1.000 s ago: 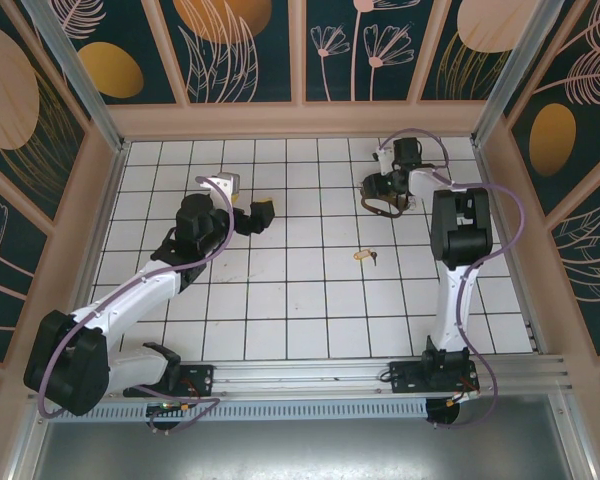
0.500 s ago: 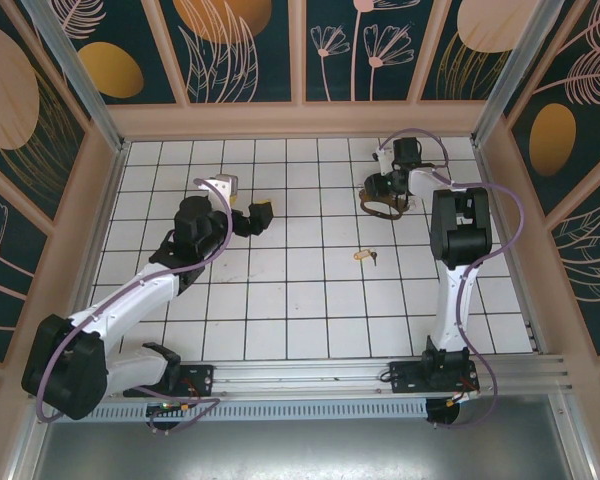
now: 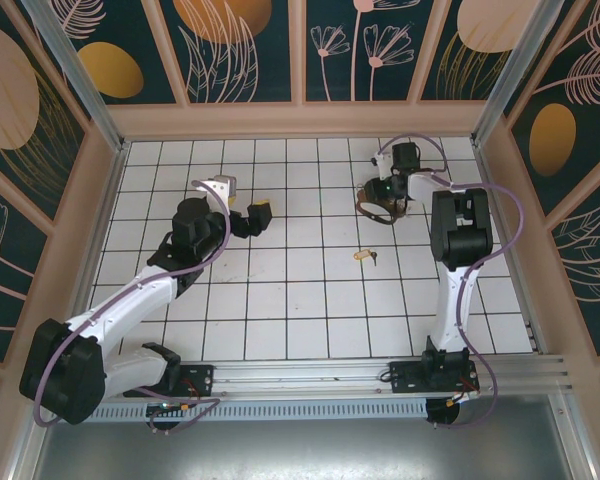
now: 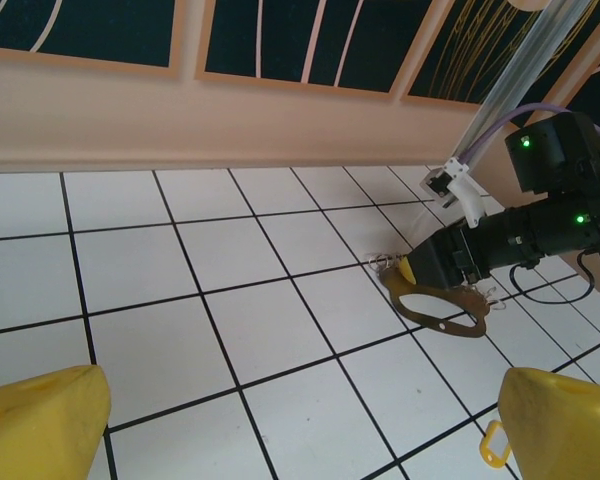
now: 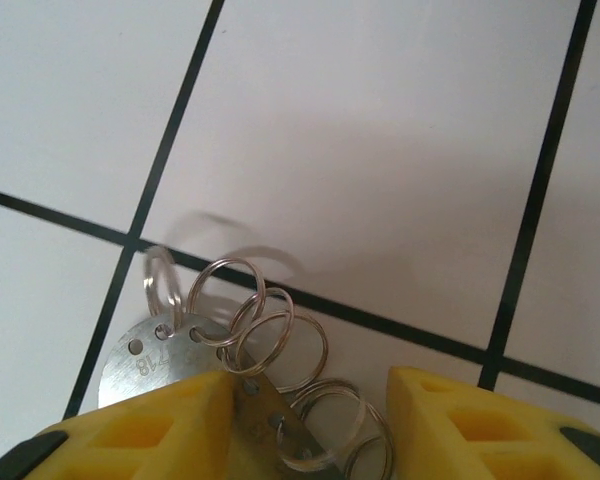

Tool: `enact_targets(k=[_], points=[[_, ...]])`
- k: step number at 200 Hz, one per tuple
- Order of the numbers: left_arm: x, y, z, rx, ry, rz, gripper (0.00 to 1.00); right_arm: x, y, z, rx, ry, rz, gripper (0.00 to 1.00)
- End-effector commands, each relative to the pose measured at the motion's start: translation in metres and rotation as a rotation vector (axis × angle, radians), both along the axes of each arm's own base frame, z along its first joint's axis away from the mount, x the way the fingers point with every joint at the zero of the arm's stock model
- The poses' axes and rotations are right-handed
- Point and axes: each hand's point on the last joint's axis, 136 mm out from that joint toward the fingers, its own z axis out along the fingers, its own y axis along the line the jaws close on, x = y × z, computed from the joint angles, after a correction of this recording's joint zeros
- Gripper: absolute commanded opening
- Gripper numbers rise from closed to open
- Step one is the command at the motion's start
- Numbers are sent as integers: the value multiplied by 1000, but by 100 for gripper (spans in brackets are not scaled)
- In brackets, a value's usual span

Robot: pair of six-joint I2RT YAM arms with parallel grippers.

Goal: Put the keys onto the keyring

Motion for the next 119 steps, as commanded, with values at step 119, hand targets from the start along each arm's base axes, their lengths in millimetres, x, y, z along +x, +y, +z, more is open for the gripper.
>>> enact_targets(k=[119], points=[[-20, 4, -27, 1, 30, -21, 99, -60, 74, 65, 77, -98, 98, 47]])
